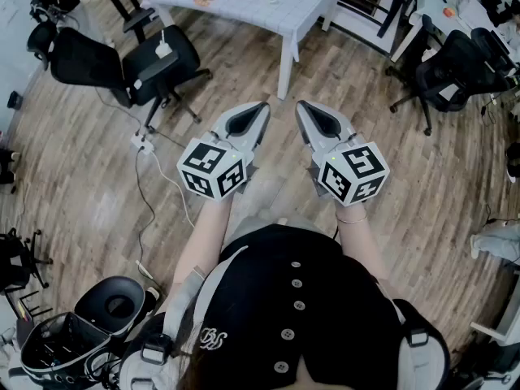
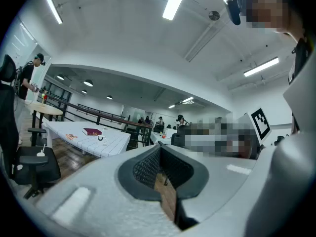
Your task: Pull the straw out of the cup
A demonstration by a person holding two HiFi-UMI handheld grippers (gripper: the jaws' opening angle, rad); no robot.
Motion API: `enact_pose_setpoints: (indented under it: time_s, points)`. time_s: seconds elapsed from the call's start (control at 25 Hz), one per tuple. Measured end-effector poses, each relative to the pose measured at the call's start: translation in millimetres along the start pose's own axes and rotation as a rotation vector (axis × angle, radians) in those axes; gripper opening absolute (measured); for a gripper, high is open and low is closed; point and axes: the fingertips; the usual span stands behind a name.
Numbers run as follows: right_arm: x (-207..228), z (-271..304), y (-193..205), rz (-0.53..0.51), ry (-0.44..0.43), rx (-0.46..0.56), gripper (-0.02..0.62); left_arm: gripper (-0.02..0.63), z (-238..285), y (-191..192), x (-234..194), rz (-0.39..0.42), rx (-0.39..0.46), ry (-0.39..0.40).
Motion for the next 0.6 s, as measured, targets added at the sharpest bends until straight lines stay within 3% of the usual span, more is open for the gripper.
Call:
enact_pose_setpoints:
  time_s: [0.6]
  points:
    - [-9,14,-3,-0.016,-0.017,0.011,0.000,0.000,6,-1,-4,-0.003,-0.002,0.032]
Point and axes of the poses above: the fingertips, and each gripper's own axes: z forward along the fingers, x to its right, y out of its underside, and after that the axes turned 3 degrees about -z, right-handed
